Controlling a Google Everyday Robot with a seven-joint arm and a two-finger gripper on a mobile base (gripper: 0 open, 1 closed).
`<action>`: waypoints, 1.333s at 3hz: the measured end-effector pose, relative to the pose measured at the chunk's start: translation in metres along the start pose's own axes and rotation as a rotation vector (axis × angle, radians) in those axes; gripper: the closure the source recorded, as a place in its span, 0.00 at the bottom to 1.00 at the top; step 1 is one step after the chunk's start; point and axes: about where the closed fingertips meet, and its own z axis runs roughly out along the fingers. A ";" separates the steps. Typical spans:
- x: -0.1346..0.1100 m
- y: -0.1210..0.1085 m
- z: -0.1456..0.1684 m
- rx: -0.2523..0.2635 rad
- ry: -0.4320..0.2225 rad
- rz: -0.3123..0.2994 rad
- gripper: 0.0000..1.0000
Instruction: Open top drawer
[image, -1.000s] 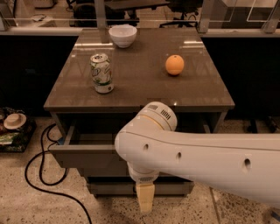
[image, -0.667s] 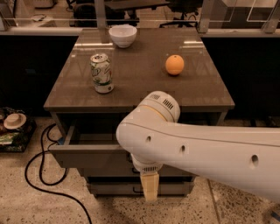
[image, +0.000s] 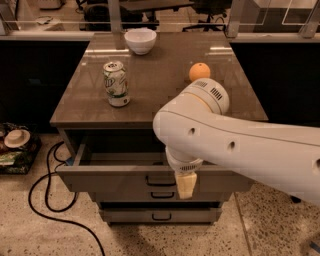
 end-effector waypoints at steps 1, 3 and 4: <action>0.000 0.000 -0.001 0.002 0.000 -0.001 0.41; 0.000 0.000 -0.002 0.004 0.002 -0.002 0.87; 0.000 -0.002 0.000 0.007 -0.006 -0.004 1.00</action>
Offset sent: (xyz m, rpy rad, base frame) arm 0.0000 0.0000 0.0011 -0.0002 -0.0020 0.0011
